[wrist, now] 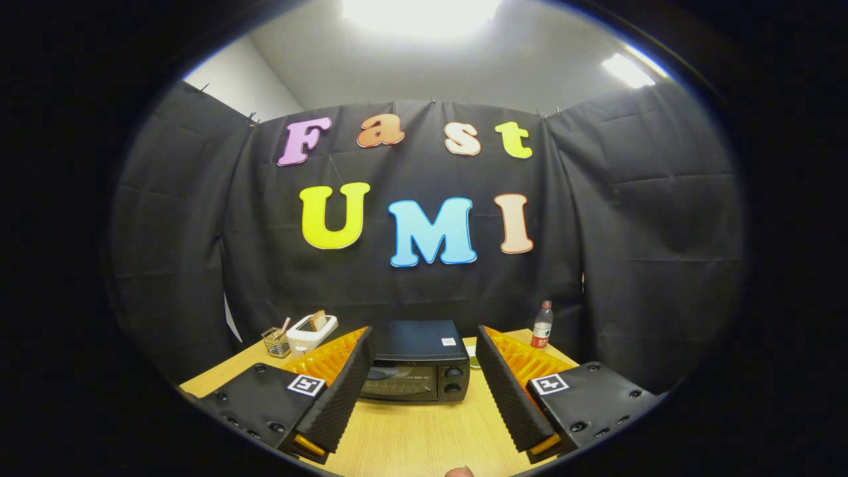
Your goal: Open the toaster oven, put the food inside, and close the toaster oven door.
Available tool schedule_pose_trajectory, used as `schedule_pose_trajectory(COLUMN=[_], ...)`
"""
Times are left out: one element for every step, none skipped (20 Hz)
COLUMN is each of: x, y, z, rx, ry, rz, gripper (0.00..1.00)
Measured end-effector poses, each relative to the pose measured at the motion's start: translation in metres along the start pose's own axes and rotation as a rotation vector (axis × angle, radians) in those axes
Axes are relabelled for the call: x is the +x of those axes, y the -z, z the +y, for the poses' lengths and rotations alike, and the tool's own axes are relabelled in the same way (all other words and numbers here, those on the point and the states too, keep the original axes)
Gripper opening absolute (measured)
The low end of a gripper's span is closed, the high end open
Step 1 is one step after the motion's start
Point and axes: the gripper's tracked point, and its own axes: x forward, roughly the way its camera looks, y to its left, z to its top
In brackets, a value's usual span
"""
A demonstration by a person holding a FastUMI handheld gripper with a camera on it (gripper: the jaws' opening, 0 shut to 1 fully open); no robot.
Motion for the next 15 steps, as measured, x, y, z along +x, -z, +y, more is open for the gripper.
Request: schedule_pose_trajectory(x=[0.0, 0.0, 0.0, 0.0, -0.001, -0.002, -0.001, -0.002, -0.001, -0.001, 0.0, 0.001, 0.002, 0.002, 0.003], y=[-0.002, -0.004, -0.006, -0.008, -0.01, -0.013, -0.015, -0.017, -0.018, -0.02, -0.02, -0.019, -0.019, -0.02, -0.022], z=[0.0, -0.001, 0.0, 0.0, 0.0, 0.0, 0.0, -0.001, -0.001, -0.002, -0.002, -0.001, 0.0, 0.0, 0.0], rx=[0.001, 0.0, -0.001, -0.002, -0.006, -0.007, -0.009, -0.013, -0.017, -0.018, -0.015, -0.011, -0.009, -0.008, -0.008], ry=[0.004, 0.007, 0.008, 0.008, 0.01, 0.009, 0.007, 0.01, 0.011, 0.016, 0.018, 0.014, 0.011, 0.01, 0.009], rz=[-0.006, -0.012, -0.017, -0.023, -0.029, -0.036, -0.042, -0.046, -0.05, -0.057, -0.058, -0.054, -0.052, -0.055, -0.063], gripper=[0.97, 0.97, 0.97, 0.97, 0.97, 0.97, 0.97, 0.97, 0.97, 0.97, 0.97, 0.97, 0.97, 0.97, 0.97])
